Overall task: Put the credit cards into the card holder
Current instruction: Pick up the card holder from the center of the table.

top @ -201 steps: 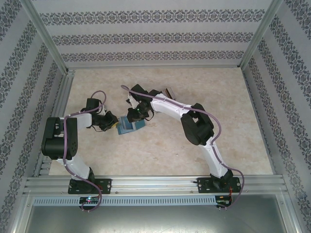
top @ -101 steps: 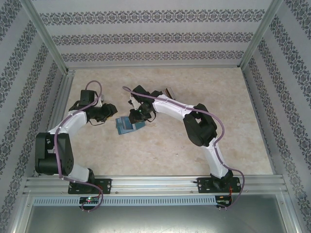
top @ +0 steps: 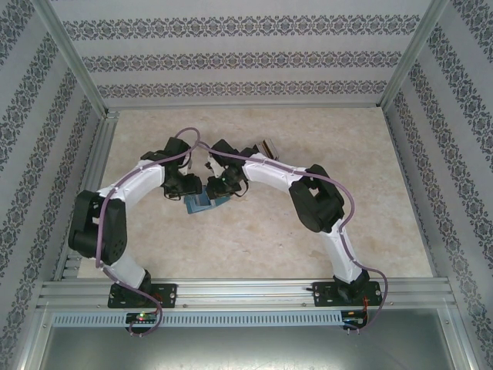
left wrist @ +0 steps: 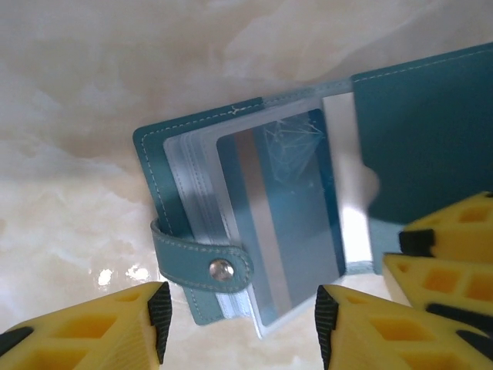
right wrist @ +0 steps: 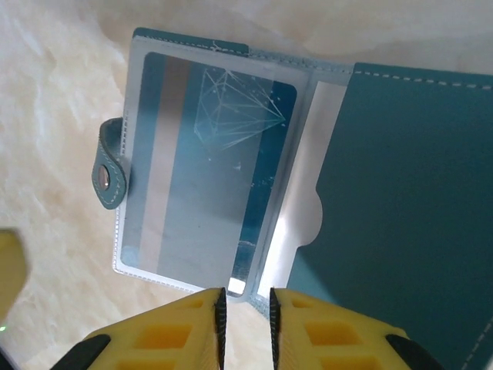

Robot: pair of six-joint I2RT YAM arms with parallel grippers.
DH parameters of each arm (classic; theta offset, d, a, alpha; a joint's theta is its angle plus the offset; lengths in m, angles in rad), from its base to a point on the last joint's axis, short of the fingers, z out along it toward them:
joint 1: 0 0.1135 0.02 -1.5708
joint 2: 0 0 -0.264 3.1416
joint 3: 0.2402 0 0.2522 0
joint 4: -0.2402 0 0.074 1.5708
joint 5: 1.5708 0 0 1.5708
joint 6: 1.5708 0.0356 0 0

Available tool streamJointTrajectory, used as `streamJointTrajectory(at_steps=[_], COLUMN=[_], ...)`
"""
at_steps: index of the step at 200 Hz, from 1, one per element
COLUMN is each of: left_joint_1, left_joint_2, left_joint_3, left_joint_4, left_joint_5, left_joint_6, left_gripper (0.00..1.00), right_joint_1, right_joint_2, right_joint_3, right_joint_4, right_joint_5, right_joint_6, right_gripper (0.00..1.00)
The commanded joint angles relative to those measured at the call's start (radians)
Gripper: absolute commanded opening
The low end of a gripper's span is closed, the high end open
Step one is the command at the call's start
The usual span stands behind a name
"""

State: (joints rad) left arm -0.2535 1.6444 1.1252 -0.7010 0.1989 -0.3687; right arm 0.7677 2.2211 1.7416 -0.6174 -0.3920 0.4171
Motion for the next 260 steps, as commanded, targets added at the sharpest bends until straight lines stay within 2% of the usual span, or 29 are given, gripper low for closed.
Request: streamJointTrajectory(at_steps=[1,43,72,110,142,212,260], left_joint_1=[-0.017,-0.032,-0.035,-0.035,-0.037,-0.059,-0.063], left_joint_2=[0.038,0.098,0.125,0.139,0.14,0.159,0.191], left_joint_3=[0.037,0.055,0.058,0.055,0.056,0.061,0.065], left_joint_4=[-0.055,-0.047,-0.044,-0.034,-0.028,-0.018,-0.035], left_joint_5=[-0.044,-0.058,-0.068,-0.072,-0.074,-0.063,-0.097], left_joint_6=[0.031,0.035,0.035,0.035,0.038,0.052,0.068], left_gripper=[0.57,0.57,0.49,0.48,0.43,0.51,0.48], right_joint_1=[-0.01,-0.017,-0.023,-0.03,-0.031,-0.039,-0.041], right_joint_2=[-0.049,-0.059,-0.062,-0.064,-0.066,-0.068,-0.077], right_joint_3=[-0.033,-0.054,-0.057,-0.056,-0.056,-0.054,-0.057], right_joint_4=[0.032,0.042,0.048,0.049,0.05,0.053,0.054], right_joint_5=[0.007,0.006,0.002,0.0,-0.005,-0.014,-0.014], right_joint_6=[0.017,0.018,0.017,0.017,0.017,0.016,0.016], right_gripper=[0.26,0.26,0.26,0.26,0.26,0.26,0.26])
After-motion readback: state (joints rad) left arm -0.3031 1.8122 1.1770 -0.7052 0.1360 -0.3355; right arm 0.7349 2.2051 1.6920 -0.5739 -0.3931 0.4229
